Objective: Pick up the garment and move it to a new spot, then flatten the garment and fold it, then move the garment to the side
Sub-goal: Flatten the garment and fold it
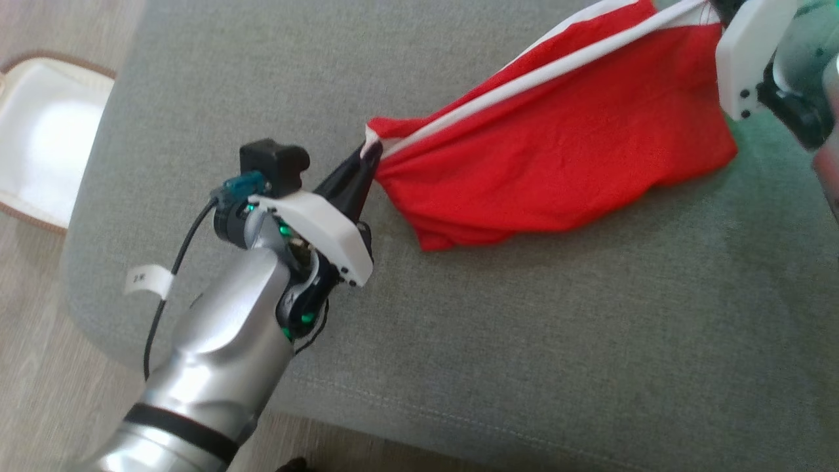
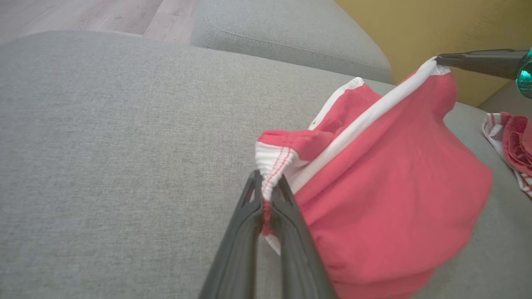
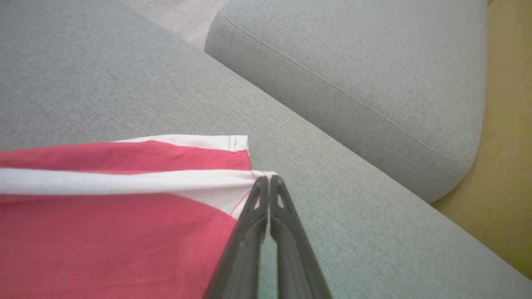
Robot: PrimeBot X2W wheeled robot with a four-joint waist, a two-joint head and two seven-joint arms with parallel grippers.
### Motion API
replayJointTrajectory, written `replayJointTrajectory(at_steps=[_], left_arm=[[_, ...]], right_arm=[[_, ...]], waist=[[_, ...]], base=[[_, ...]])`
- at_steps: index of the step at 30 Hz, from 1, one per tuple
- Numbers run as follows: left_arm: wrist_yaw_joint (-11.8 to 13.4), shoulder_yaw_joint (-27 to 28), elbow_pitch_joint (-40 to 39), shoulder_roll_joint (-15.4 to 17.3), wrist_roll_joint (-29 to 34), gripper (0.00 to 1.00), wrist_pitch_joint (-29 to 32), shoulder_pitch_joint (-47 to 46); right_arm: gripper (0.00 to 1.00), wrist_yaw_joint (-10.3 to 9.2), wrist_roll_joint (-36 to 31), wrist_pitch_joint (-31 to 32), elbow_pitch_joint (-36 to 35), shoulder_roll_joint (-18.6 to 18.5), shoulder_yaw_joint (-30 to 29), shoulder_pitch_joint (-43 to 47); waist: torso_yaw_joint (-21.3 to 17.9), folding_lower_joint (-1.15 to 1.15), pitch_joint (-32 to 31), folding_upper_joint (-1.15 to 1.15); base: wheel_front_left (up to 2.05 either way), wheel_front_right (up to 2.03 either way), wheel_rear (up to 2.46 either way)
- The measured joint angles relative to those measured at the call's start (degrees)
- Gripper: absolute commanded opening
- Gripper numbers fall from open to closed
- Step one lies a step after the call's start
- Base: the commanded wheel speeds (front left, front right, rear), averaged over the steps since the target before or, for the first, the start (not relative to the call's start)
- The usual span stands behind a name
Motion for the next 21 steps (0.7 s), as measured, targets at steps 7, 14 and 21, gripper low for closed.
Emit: replayJointTrajectory(at_steps=[7, 14, 21], left_arm=[[-1.01, -0.02, 4.78, -1.82, 0.43, 0.00, -3.12, -4.04], [-1.82, -0.11, 8.42, -2.93, 0.42, 0.00, -4.87, -6.39], [-2.07, 0.13, 12.35, -3.63, 0.40, 1.00, -6.25, -8.17]], right_arm=[[0.00, 0.00, -0.11, -4.33, 5.61, 0.88, 2.43, -5.42], [0.00, 0.00, -0.35, -8.33, 10.46, 2.45, 4.20, -9.39], [1.00, 0.00, -0.93, -15.79, 14.97, 3.63, 5.80, -10.98]], waist=[[0.80, 0.00, 3.07, 0.00], [1.36, 0.00, 4.91, 0.00], [0.67, 0.00, 5.19, 0.00]], base=[[0.00, 0.00, 0.00], [0.00, 0.00, 0.00], [0.00, 0.00, 0.00]])
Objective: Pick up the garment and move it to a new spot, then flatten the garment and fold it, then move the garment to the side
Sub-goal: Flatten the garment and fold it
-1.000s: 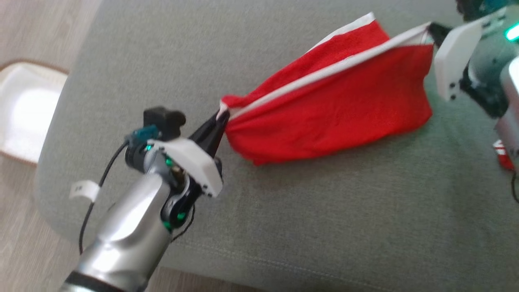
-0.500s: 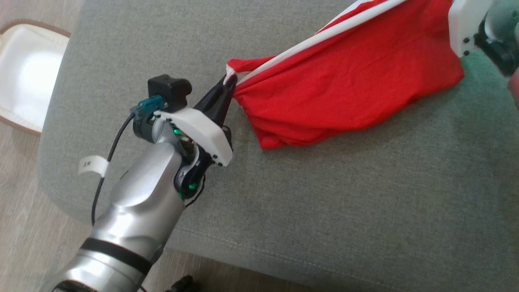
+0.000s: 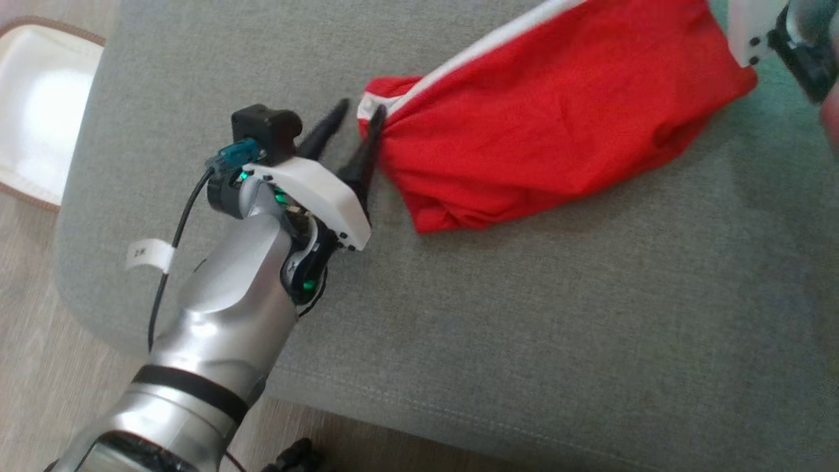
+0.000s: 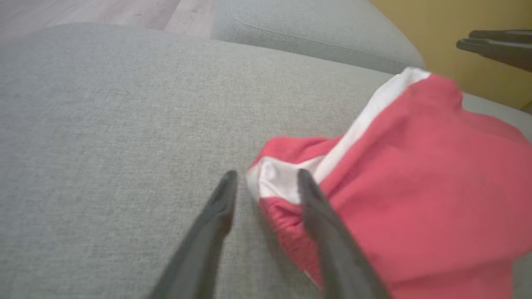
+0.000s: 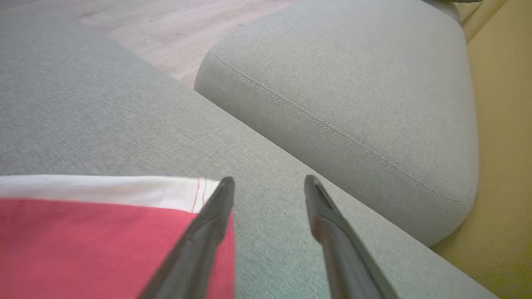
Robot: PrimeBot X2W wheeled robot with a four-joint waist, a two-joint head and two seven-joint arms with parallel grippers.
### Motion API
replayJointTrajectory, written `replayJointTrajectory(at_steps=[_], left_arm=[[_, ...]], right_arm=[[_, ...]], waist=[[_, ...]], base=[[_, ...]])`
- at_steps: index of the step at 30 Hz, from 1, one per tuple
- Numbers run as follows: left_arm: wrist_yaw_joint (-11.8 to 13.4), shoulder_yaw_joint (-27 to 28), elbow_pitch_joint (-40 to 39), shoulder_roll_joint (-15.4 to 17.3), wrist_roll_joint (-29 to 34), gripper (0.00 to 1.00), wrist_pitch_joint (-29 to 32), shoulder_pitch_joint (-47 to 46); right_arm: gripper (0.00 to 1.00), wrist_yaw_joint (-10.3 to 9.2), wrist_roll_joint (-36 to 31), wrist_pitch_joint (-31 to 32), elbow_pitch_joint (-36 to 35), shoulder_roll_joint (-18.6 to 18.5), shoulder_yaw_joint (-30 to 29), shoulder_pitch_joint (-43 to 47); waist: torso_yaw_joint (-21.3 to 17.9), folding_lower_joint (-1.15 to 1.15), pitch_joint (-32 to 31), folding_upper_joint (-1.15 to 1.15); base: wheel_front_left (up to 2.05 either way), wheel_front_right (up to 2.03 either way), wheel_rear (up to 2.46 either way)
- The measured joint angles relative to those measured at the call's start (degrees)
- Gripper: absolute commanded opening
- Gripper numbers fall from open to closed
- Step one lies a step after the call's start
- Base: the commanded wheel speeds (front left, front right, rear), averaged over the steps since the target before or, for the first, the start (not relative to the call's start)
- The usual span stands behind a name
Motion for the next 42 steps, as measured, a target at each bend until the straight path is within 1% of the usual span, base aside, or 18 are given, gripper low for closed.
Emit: replayJointTrajectory(at_steps=[3, 6, 10, 13, 16, 17, 20, 23, 24, 25, 27, 29, 30, 32, 34, 36, 39, 42], left_arm=[[0.04, 0.34, 1.03, 0.09, 0.00, 1.00, -0.18, 0.01], [0.36, 1.93, 1.34, 0.35, -0.01, 1.00, -0.62, 0.23], [1.47, 4.89, -0.29, 2.32, -0.54, 1.00, -0.71, 1.82], [2.45, 7.82, -3.90, 3.45, -0.47, 1.00, -0.71, 5.00], [3.36, 9.50, -7.49, 4.24, 0.91, 1.00, -0.71, 8.43], [3.67, 9.88, -8.83, 4.48, 1.55, 1.00, -0.71, 9.56], [4.61, 13.26, -13.57, 4.78, 2.61, 1.00, -0.73, 13.26], [4.59, 15.41, -19.39, 5.36, 5.39, 1.00, -0.73, 16.90], [4.59, 15.41, -19.39, 5.36, 5.39, 1.00, -0.73, 16.90], [4.88, 17.07, -22.38, 5.10, 7.26, 1.00, -0.73, 19.64], [5.14, 18.86, -24.44, 4.67, 7.91, 1.00, -0.73, 22.67], [5.11, 20.57, -26.11, 4.33, 8.96, 1.00, -0.73, 25.77], [5.11, 20.57, -26.11, 4.33, 8.96, 1.00, -0.73, 25.77], [4.72, 22.46, -28.17, 3.52, 9.82, 1.00, -0.73, 28.65], [4.53, 23.56, -29.92, 2.92, 11.93, 1.00, -0.73, 30.89], [4.52, 24.68, -30.41, 2.45, 13.49, 1.00, -0.73, 32.83], [4.46, 26.32, -30.65, 1.68, 15.85, 1.00, -0.73, 36.34], [4.01, 28.09, -31.34, 0.94, 17.47, 1.00, -0.73, 39.45]], right_arm=[[1.00, 0.00, 0.52, -3.07, 1.49, 0.62, -0.07, 0.30], [1.00, 0.00, 1.63, -7.72, 2.21, 1.19, -0.49, 0.99], [1.00, 0.00, 2.77, -13.94, 1.27, 2.25, 0.18, 5.50], [1.00, 0.00, 4.70, -18.01, 1.05, 2.08, -0.33, 9.59], [1.00, 0.00, 5.54, -20.57, -0.43, 2.01, -1.35, 11.71], [1.00, 0.00, 5.54, -21.15, -1.34, 1.99, -1.97, 12.17], [1.00, 0.00, 5.54, -22.14, -4.45, 2.08, -4.89, 13.63], [1.00, 0.00, 5.01, -22.24, -9.77, 2.23, -9.45, 17.33], [1.00, 0.00, 5.01, -22.24, -9.77, 2.23, -9.45, 17.33], [1.00, 0.00, 1.63, -22.25, -14.86, 2.30, -11.93, 21.20], [1.00, 0.00, -1.27, -22.31, -18.90, 3.05, -15.08, 26.25], [1.00, 0.00, -3.46, -22.31, -22.23, 4.64, -18.41, 31.78], [1.00, 0.00, -3.46, -22.31, -22.23, 4.64, -18.41, 31.78], [1.00, 0.00, -6.00, -22.31, -25.44, 6.58, -21.91, 37.18], [1.00, 0.00, -8.20, -22.31, -28.30, 8.57, -25.49, 41.67], [1.00, 0.00, -10.45, -22.31, -30.74, 10.26, -28.17, 45.54], [1.00, 0.00, -13.37, -22.31, -33.68, 13.13, -30.91, 51.14], [1.00, 0.00, -15.32, -22.31, -36.05, 15.63, -32.32, 56.31]], waist=[[-0.91, 0.00, -0.74, 0.00], [-1.90, 0.00, -2.12, 0.00], [-3.58, 0.00, -4.64, 0.00], [-4.84, 0.00, -6.99, 0.00], [-6.17, 0.00, -9.30, 0.00], [-6.60, 0.00, -10.05, 0.00], [-7.96, 0.00, -12.40, 0.00], [-9.51, 0.00, -14.47, 0.00], [-9.51, 0.00, -14.47, 0.00], [-10.63, 0.00, -15.73, 0.00], [-11.70, 0.00, -16.94, 0.00], [-12.73, 0.00, -18.06, 0.00], [-12.73, 0.00, -18.06, 0.00], [-13.82, 0.00, -19.02, 0.00], [-14.77, 0.00, -19.94, 0.01], [-15.55, 0.00, -20.80, 0.00], [-16.50, 0.00, -22.07, 0.00], [-17.26, 0.00, -23.24, 0.01]], base=[[0.00, 0.00, 0.00], [0.00, 0.00, 0.00], [0.00, 0.00, 0.00], [0.00, 0.00, 0.00], [0.00, 0.00, 0.00], [0.00, 0.00, 0.00], [0.00, 0.00, 0.00], [0.00, 0.00, 0.00], [0.00, 0.00, 0.00], [0.00, 0.00, 0.00], [0.00, 0.00, 0.00], [0.00, 0.00, 0.00], [0.00, 0.00, 0.00], [0.00, 0.00, 0.00], [0.00, 0.00, 0.00], [0.00, 0.00, 0.00], [0.00, 0.00, 0.00], [0.00, 0.00, 0.00]])
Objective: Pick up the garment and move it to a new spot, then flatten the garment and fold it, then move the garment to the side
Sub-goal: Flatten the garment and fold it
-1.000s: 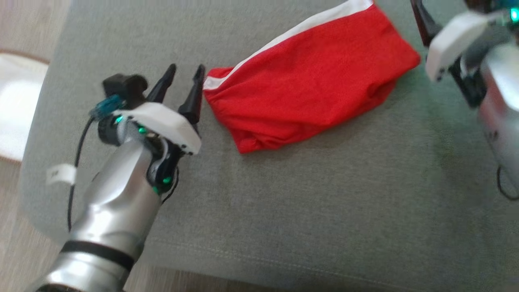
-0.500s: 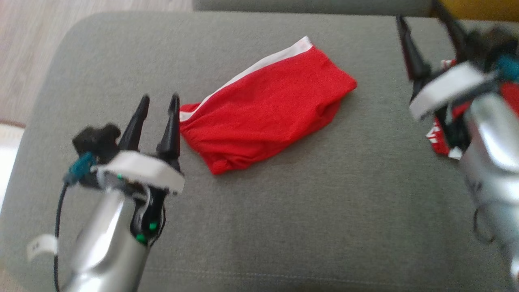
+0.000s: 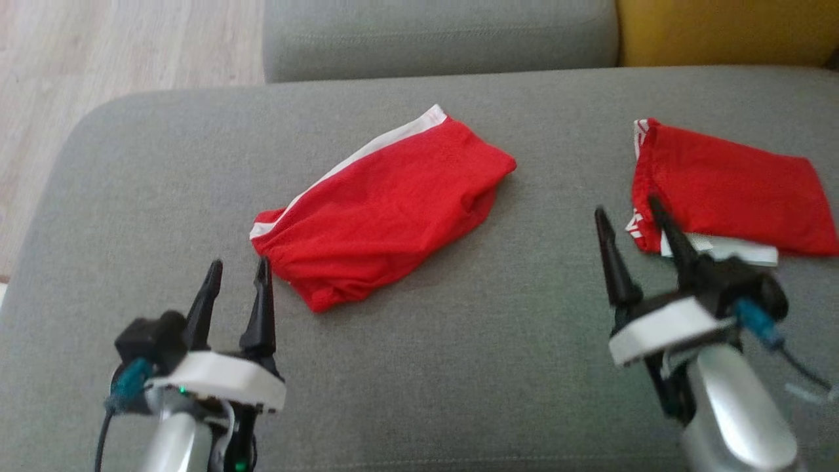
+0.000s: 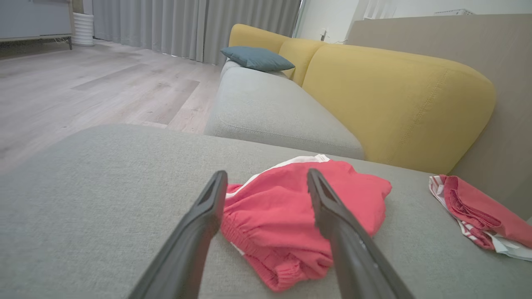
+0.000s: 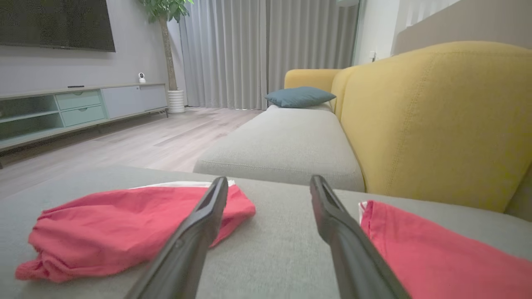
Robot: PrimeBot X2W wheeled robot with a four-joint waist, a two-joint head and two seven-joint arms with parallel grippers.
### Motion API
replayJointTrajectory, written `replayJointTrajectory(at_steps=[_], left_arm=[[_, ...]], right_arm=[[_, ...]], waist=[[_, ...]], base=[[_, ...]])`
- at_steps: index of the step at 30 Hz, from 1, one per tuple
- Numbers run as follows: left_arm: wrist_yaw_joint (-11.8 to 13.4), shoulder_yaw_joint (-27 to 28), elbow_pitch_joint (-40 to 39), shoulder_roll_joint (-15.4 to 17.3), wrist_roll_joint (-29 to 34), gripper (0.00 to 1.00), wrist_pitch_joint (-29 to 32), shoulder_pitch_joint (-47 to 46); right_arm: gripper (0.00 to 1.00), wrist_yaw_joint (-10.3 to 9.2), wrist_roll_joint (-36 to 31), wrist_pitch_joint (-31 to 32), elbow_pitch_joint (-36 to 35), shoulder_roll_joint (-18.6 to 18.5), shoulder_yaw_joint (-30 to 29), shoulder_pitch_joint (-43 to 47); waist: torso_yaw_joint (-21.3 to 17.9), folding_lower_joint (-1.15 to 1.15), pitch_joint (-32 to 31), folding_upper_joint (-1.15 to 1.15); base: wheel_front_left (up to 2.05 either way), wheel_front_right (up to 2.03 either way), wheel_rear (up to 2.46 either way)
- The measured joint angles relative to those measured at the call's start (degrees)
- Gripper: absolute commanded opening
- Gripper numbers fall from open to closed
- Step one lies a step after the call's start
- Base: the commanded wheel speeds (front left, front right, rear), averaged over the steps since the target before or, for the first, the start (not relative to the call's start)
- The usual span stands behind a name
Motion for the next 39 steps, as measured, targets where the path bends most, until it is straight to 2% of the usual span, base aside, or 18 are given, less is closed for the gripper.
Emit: replayJointTrajectory(at_steps=[7, 17, 25, 31, 35, 39], left_arm=[[-0.69, 1.98, -0.73, -1.31, 3.32, 1.00, 0.00, 4.08], [-2.01, 2.22, -0.46, -1.65, 4.75, 1.00, 0.00, 4.41], [-2.52, 1.08, 0.57, -1.81, 4.70, 1.00, 0.00, 2.56], [-2.69, -0.46, 1.49, -1.89, 4.67, 1.00, 0.00, 0.63], [-2.96, -0.86, 1.93, -1.88, 4.71, 1.00, 0.00, 0.46], [-2.94, -2.42, 2.08, -1.93, 4.70, 1.00, 0.00, -1.03]], right_arm=[[1.00, 0.00, -0.94, 0.19, -3.31, 2.81, -3.32, 7.90], [1.00, 0.00, 0.20, 4.87, -3.94, 3.69, -5.70, 8.65], [1.00, -0.01, 12.38, 12.24, 0.18, 4.07, -7.88, 5.08], [1.00, -0.01, 26.29, 17.17, 6.49, 4.12, -11.63, -1.46], [1.00, -0.01, 31.12, 18.91, 12.54, 4.13, -13.39, -6.54], [1.00, -0.01, 32.39, 19.12, 19.13, 4.10, -15.96, -12.11]], waist=[[-0.88, 0.00, -1.86, 0.00], [1.92, 0.00, -0.62, 0.00], [7.26, 0.00, 2.28, 0.00], [12.39, 0.00, 5.16, 0.00], [15.63, 0.00, 6.92, 0.00], [18.60, 0.00, 8.29, 0.00]], base=[[0.00, 0.00, 0.00], [0.00, 0.00, 0.00], [0.00, 0.00, 0.00], [0.00, 0.00, 0.00], [0.00, 0.00, 0.00], [0.00, 0.00, 0.00]])
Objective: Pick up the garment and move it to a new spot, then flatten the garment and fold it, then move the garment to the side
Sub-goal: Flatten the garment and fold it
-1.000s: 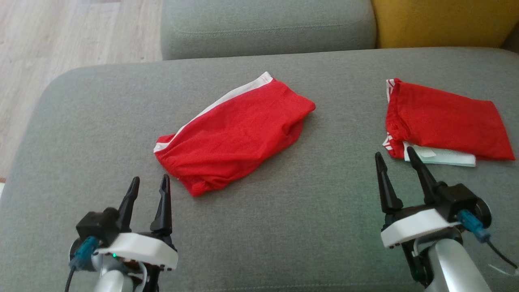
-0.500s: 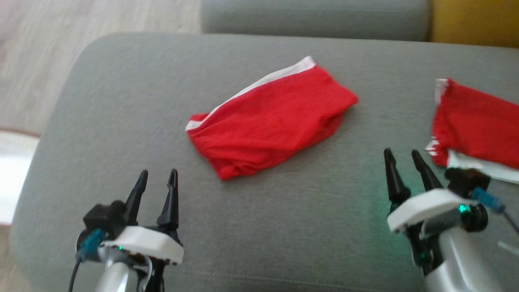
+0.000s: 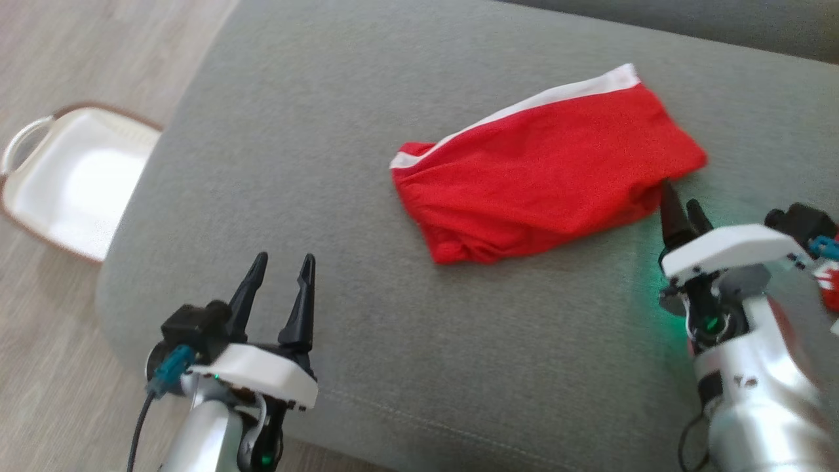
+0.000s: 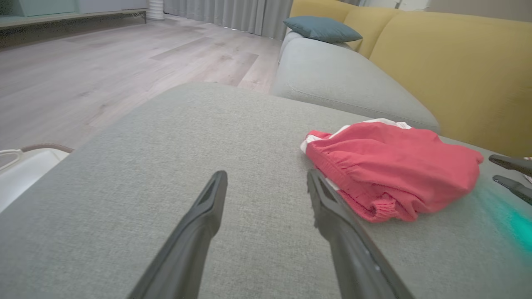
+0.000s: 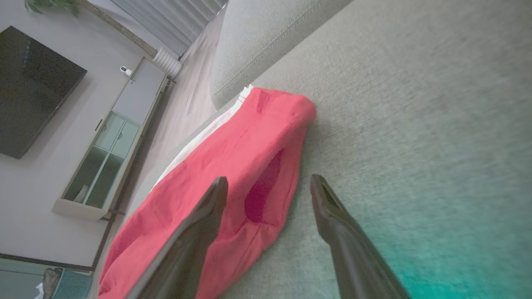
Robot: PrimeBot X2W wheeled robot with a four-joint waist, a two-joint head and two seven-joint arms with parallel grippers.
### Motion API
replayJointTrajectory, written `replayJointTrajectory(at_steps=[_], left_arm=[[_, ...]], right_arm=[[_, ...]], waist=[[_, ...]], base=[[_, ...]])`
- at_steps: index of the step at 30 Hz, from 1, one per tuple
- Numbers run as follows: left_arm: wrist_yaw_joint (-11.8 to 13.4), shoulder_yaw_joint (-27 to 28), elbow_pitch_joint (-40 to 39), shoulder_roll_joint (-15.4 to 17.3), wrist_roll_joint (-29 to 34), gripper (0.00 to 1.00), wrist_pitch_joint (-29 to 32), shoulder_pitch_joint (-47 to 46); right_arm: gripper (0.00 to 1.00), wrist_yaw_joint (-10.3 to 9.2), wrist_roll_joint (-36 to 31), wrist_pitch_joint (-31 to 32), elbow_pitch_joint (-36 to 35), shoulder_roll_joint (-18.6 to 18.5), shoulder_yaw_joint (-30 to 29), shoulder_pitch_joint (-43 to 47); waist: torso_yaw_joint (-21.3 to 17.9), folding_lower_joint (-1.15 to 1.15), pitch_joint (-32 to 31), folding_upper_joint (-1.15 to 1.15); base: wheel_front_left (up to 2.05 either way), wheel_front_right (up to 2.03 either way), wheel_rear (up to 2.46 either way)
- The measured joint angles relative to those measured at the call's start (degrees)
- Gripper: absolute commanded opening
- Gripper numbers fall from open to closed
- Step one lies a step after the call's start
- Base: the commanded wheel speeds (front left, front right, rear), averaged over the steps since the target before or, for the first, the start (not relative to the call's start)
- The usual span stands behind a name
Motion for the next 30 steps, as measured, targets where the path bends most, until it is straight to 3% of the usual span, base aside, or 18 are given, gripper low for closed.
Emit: replayJointTrajectory(at_steps=[8, 15, 24, 25, 26, 27, 30], left_arm=[[0.36, -1.47, 0.53, -0.15, 0.02, 1.00, 0.00, -1.62], [0.58, -1.60, 0.45, -0.21, -0.31, 1.00, 0.00, -1.63], [1.11, -2.09, 0.05, -0.25, -1.59, 1.00, 0.00, -3.31], [1.12, -2.10, 0.04, -0.26, -1.60, 1.00, 0.00, -3.54], [1.13, -2.11, 0.03, -0.26, -1.75, 1.00, 0.00, -3.77], [1.19, -2.18, 0.01, -0.26, -2.19, 1.00, 0.00, -3.99], [1.20, -2.85, 0.03, -0.29, -2.74, 1.00, 0.00, -4.11]], right_arm=[[1.00, -0.10, -1.83, -0.59, 11.99, -0.67, -6.73, -8.40], [1.00, -0.10, -12.07, -2.67, 26.59, -3.54, -13.90, -18.48], [1.00, -0.10, -19.30, -1.16, 30.55, -5.24, -18.33, -24.66], [0.59, -0.10, -20.38, -1.03, 30.66, -5.28, -18.45, -25.02], [0.33, -0.10, -21.54, -0.85, 30.70, -5.31, -18.61, -25.36], [0.00, -0.10, -22.47, -0.57, 30.67, -5.32, -18.97, -25.66], [0.00, -0.10, -23.57, -0.77, 31.11, -5.20, -20.75, -27.08]], waist=[[4.21, 0.00, 1.70, 0.00], [6.35, 0.00, 3.47, 0.00], [7.33, 0.00, 5.82, 0.00], [7.30, 0.00, 6.04, 0.00], [7.22, 0.00, 6.26, 0.00], [7.12, 0.00, 6.47, 0.00], [6.65, 0.00, 6.83, 0.00]], base=[[0.00, 0.00, 0.00], [0.00, 0.00, 0.00], [0.00, 0.00, 0.00], [0.00, 0.00, 0.00], [0.00, 0.00, 0.00], [0.00, 0.00, 0.00], [0.00, 0.00, 0.00]])
